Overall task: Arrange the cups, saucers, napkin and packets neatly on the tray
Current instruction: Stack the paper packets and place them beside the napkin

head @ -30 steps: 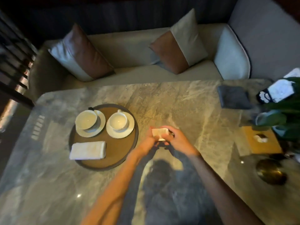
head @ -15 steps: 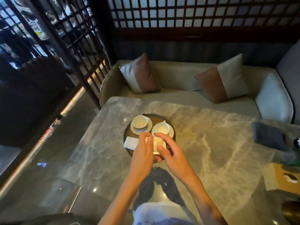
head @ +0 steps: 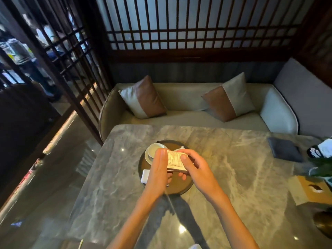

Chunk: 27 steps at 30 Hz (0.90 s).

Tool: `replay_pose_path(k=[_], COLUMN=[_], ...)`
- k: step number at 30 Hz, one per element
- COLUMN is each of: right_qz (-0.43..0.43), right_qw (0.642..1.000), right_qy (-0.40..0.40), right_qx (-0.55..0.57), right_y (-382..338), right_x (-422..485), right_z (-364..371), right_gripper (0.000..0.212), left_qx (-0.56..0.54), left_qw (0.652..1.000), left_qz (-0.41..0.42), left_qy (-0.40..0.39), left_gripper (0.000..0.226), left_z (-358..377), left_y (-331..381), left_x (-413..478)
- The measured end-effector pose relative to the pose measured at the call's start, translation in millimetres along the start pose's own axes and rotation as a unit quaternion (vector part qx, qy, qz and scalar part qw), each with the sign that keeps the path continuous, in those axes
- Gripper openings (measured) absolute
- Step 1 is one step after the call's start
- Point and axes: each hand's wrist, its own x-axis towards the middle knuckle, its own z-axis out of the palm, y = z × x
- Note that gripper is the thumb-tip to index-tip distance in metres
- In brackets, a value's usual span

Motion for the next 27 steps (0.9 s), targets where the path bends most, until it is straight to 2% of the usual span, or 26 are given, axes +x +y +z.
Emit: replay_pose_path(k=[3, 7, 9, 11, 15, 18, 22, 27], right_qz=[0.001, -0.013, 0.006, 0.034, 0.107, 0.194, 0.287, 0.341], right_qw=[1.000, 0.999, 0.998, 0.997, 0.990, 0.978, 0.957, 0.937], right_qy=[0.016, 0.024, 0.002, -0.013, 0.007, -0.012, -0.039, 0.005], right_qx=[-0.001, -0.042, -0.066, -0.062, -0.092, -0.070, -0.025, -0.079], right_y=[5, 11, 16, 25, 57, 85, 118, 161], right_x=[4, 12, 17, 20, 23, 27, 38, 68], right_z=[11, 12, 6, 1, -8, -15, -26, -33], right_gripper=[0.022, 0.019, 0.019, 0.019, 0.023, 0.033, 0.025, 0.020], left_qx=[0.019, 0.044, 0.044, 0.020, 0.014, 0.038, 0.055, 0.101], left_qw=[0.999, 0.989, 0.980, 0.972, 0.965, 0.956, 0.942, 0.943], left_qz=[0.006, 0.011, -0.027, -0.091, -0.175, -0.222, -0.278, -0.273], left_qy=[-0.028, -0.138, -0.192, -0.215, -0.197, -0.188, -0.181, -0.160], left_gripper=[0.047, 0.028, 0.023, 0.029, 0.034, 0.034, 0.037, 0.022], left_z=[-14, -38, -49, -54, -49, -43, -37, -20], left_y=[1, 3, 1, -8, -49, -82, -125, -166], left_x=[6, 22, 32, 40, 50, 57, 72, 99])
